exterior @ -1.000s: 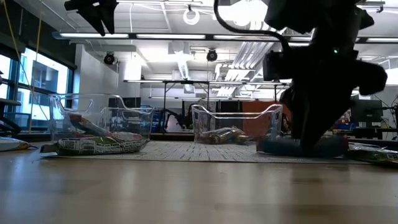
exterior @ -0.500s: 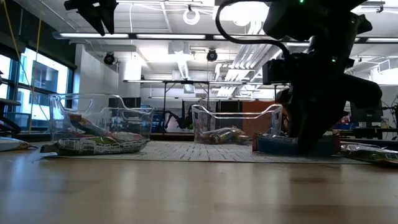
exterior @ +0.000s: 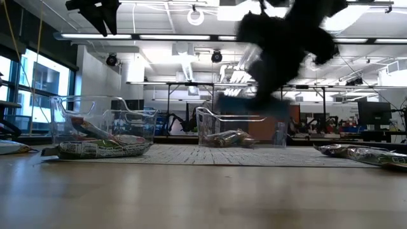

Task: Pick and place Granola Bars by type
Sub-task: Put the red granola bar into the top left transparent bin

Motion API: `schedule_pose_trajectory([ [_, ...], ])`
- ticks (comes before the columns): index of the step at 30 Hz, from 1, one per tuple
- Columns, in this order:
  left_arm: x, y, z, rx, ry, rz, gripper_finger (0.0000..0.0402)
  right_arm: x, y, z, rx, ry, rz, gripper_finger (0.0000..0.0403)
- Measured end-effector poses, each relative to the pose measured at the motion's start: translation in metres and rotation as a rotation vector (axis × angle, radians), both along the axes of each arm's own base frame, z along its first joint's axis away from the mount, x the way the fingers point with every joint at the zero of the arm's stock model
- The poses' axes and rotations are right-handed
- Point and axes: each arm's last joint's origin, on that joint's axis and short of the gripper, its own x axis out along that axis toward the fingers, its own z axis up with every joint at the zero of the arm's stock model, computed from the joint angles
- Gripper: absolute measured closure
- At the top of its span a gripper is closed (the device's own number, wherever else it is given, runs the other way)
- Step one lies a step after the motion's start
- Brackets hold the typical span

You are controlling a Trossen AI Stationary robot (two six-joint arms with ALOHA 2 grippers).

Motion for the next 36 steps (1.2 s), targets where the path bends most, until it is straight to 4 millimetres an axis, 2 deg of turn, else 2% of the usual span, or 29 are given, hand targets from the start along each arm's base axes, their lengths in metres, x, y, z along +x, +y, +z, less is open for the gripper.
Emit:
schedule_pose_trajectory([
  [5,0.000,0.000,0.000,-0.002,-0.001,-0.001,0.0230,0.045,-0.027,0.061,-0.218,-0.428,0.044,0.0363],
  [8,0.000,0.000,0.000,-0.005,-0.002,-0.003,0.0230,0.069,-0.055,0.098,-0.206,-0.721,0.040,0.0370],
  [10,0.000,0.000,0.000,-0.011,-0.002,-0.008,0.0230,0.086,-0.077,0.114,-0.142,-0.839,0.016,0.0373],
  [13,0.000,0.000,0.000,-0.006,0.000,-0.008,0.0230,0.113,-0.109,0.120,-0.096,-0.874,-0.032,0.0374],
  [18,0.000,0.000,0.000,0.015,0.007,0.006,0.0230,0.162,-0.156,0.104,-0.095,-0.820,-0.128,0.0374],
  [21,-0.001,0.000,0.001,0.022,0.003,0.020,0.0230,0.188,-0.177,0.078,-0.045,-0.784,-0.193,0.0374],
  [25,-0.002,0.002,0.001,0.066,0.015,0.051,0.0230,0.220,-0.196,0.044,0.013,-0.795,-0.154,0.0374],
  [28,-0.002,0.001,0.001,0.052,0.015,0.044,0.0230,0.235,-0.202,0.026,0.061,-0.788,-0.142,0.0374],
  [32,-0.004,0.000,-0.001,0.027,0.036,0.034,0.0230,0.244,-0.205,0.003,0.036,-0.710,-0.184,0.0361],
  [36,-0.004,0.000,-0.001,0.010,0.036,0.027,0.0230,0.242,-0.210,0.005,-0.010,-0.670,-0.216,0.0328],
])
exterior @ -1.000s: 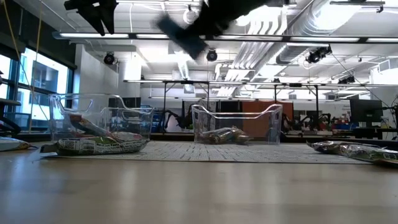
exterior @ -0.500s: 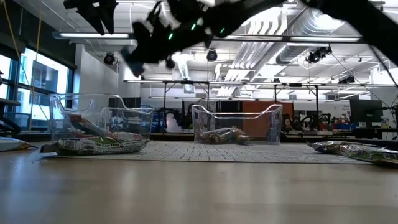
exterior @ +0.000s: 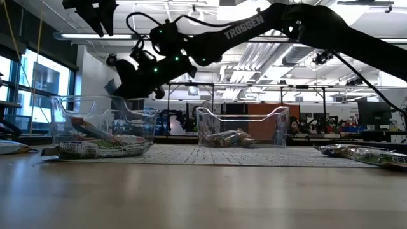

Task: Pick and place Granola Bars by type
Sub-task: Put the red granola bar into the top left transparent bin, then put the blue granola bar into the bottom transparent bin

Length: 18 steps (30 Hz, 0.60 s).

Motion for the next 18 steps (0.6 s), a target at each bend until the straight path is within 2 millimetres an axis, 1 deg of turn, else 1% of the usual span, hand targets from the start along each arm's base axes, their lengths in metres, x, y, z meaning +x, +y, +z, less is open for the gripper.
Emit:
schedule_pose_trajectory([
  [4,0.000,0.000,0.000,-0.004,-0.002,-0.002,0.0230,-0.002,-0.002,-0.001,0.032,0.014,0.003,0.0297],
  [7,0.000,0.000,0.000,-0.008,-0.004,-0.004,0.0230,-0.001,0.001,0.000,0.042,0.002,0.045,0.0278],
  [11,0.000,-0.001,0.000,-0.026,-0.010,-0.013,0.0230,0.001,0.008,0.002,-0.018,0.008,0.081,0.0261],
  [13,0.001,-0.001,0.000,-0.031,-0.012,-0.016,0.0230,0.001,0.011,0.007,-0.027,0.016,0.089,0.0255],
  [15,0.001,-0.001,-0.001,-0.034,-0.013,-0.017,0.0230,0.000,0.016,0.018,-0.035,-0.002,0.095,0.0252],
  [18,0.001,-0.001,-0.001,-0.035,-0.014,-0.015,0.0230,-0.005,0.024,0.046,-0.063,-0.039,0.111,0.0253],
])
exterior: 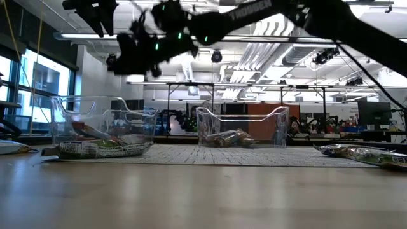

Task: Pick and place Granola Bars by type
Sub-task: Put the blue granola bar into the bottom transparent bin

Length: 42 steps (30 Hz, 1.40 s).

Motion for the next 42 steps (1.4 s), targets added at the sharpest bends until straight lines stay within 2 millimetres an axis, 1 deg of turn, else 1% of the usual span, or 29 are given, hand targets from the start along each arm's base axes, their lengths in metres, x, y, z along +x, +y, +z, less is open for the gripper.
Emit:
schedule_pose_trajectory([
  [3,-0.001,-0.001,-0.001,-0.015,0.007,0.001,0.0230,-0.010,0.012,0.031,-0.037,-0.004,0.025,0.0259],
  [6,-0.002,-0.002,-0.002,-0.060,0.012,-0.019,0.0230,-0.025,0.023,0.062,-0.071,0.035,0.047,0.0268],
  [8,-0.002,-0.003,-0.002,-0.080,0.010,-0.031,0.0230,-0.039,0.030,0.085,-0.089,0.057,0.055,0.0275],
  [11,0.000,-0.008,-0.003,-0.093,-0.001,-0.055,0.0230,-0.062,0.039,0.113,-0.105,0.119,0.041,0.0283],
  [13,0.002,-0.013,-0.003,-0.098,-0.009,-0.072,0.0230,-0.079,0.044,0.129,-0.117,0.169,0.014,0.0286],
  [18,0.008,-0.036,-0.003,-0.127,-0.036,-0.163,0.0230,-0.125,0.051,0.155,-0.213,0.382,-0.061,0.0296],
  [21,0.011,-0.053,-0.003,-0.155,-0.073,-0.196,0.0230,-0.151,0.051,0.165,-0.242,0.506,-0.166,0.0302],
  [24,0.017,-0.071,-0.005,-0.161,-0.099,-0.208,0.0230,-0.173,0.051,0.170,-0.237,0.610,-0.257,0.0309],
  [26,0.025,-0.084,-0.009,-0.159,-0.113,-0.210,0.0230,-0.187,0.052,0.174,-0.219,0.663,-0.284,0.0313],
  [28,0.034,-0.099,-0.014,-0.159,-0.119,-0.226,0.0230,-0.196,0.053,0.176,-0.192,0.703,-0.293,0.0318],
  [31,0.054,-0.123,-0.025,-0.159,-0.116,-0.270,0.0230,-0.205,0.054,0.178,-0.163,0.733,-0.306,0.0325],
  [37,0.094,-0.165,-0.055,-0.122,-0.121,-0.312,0.0230,-0.213,0.056,0.181,-0.151,0.761,-0.276,0.0339],
  [39,0.104,-0.174,-0.066,-0.117,-0.101,-0.322,0.0230,-0.216,0.056,0.184,-0.131,0.750,-0.236,0.0343],
  [42,0.112,-0.178,-0.077,-0.110,-0.060,-0.309,0.0230,-0.223,0.054,0.192,-0.068,0.700,-0.174,0.0348],
])
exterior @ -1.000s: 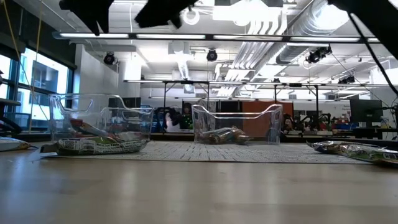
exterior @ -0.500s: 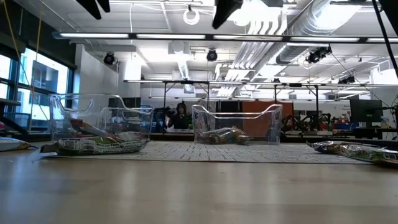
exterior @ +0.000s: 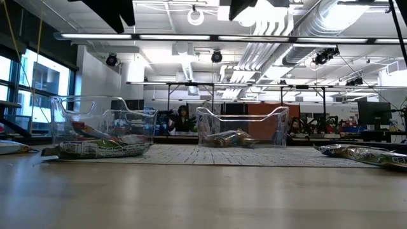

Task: Pick and place Granola Bars by type
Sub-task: Put the blue granola bar into the bottom transparent bin

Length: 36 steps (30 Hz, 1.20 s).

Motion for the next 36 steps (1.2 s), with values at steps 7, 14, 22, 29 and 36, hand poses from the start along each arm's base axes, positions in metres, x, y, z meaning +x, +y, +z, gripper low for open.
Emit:
schedule_pose_trajectory([
  [7,0.002,0.000,-0.007,0.106,0.042,-0.013,0.0230,-0.023,0.000,0.022,0.031,-0.087,0.011,0.0352],
  [14,-0.012,-0.002,-0.006,0.210,0.042,0.044,0.0230,-0.042,0.004,0.025,0.021,-0.166,0.009,0.0356],
  [22,-0.022,-0.019,-0.047,0.151,0.021,0.079,0.0230,-0.054,0.011,-0.045,0.083,-0.380,0.070,0.0357],
  [29,-0.015,-0.027,-0.071,0.012,-0.027,0.069,0.0230,-0.067,0.026,-0.126,0.100,-0.565,0.144,0.0358],
  [36,-0.004,-0.035,-0.073,-0.099,-0.150,0.065,0.0230,-0.077,0.038,-0.176,0.144,-0.689,0.181,0.0357],
])
